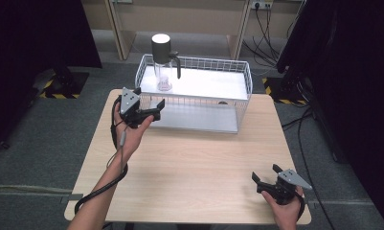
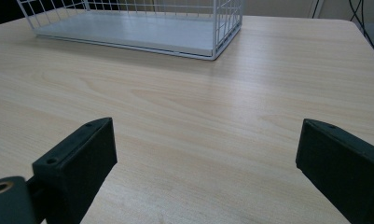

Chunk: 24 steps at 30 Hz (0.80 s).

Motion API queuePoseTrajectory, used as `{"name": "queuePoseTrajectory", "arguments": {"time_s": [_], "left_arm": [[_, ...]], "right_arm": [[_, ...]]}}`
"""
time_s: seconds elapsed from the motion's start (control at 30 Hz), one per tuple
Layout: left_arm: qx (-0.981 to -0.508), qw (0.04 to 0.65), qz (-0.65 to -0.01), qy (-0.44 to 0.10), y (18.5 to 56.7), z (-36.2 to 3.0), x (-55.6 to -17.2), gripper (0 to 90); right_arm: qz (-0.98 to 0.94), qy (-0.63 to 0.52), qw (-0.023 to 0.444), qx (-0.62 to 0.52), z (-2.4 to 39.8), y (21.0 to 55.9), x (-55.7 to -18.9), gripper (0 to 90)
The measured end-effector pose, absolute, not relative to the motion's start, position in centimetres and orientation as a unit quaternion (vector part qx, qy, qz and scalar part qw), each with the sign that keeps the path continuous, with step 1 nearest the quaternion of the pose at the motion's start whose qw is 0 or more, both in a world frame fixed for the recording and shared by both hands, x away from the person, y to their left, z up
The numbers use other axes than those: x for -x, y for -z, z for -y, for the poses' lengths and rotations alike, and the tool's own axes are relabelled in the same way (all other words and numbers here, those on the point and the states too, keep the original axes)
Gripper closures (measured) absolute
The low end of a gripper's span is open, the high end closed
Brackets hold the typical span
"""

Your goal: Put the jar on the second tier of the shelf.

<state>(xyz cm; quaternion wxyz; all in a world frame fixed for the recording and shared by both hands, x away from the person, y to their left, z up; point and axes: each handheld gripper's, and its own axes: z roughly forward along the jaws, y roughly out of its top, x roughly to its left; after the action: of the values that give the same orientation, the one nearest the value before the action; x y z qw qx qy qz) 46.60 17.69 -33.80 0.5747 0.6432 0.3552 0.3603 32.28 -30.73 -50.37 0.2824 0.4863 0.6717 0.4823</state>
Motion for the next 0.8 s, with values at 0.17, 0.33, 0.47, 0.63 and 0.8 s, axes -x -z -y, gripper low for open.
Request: {"name": "queuePoseTrajectory", "arguments": {"time_s": [0.17,0.33,0.47,0.63,0.8], "left_arm": [[-0.645,0.574,-0.354,-0.360,34.3,-18.1,-46.0,3.3],[-0.643,0.576,-0.354,-0.360,34.5,-18.5,-45.6,3.3],[-0.643,0.575,-0.357,-0.358,35.1,-19.0,-45.1,3.3],[-0.645,0.573,-0.360,-0.354,35.8,-19.4,-44.6,3.3],[-0.648,0.571,-0.361,-0.352,36.3,-19.8,-44.1,3.2]], "right_arm": [[-0.672,-0.482,0.282,-0.487,30.7,50.4,-32.3,5.3],[-0.672,-0.482,0.282,-0.487,30.7,50.4,-32.3,5.3],[-0.671,-0.482,0.283,-0.487,30.7,50.4,-32.3,5.3],[-0.672,-0.482,0.282,-0.487,30.7,50.4,-32.3,5.3],[-0.671,-0.482,0.282,-0.487,30.7,50.4,-32.3,5.3]]}}
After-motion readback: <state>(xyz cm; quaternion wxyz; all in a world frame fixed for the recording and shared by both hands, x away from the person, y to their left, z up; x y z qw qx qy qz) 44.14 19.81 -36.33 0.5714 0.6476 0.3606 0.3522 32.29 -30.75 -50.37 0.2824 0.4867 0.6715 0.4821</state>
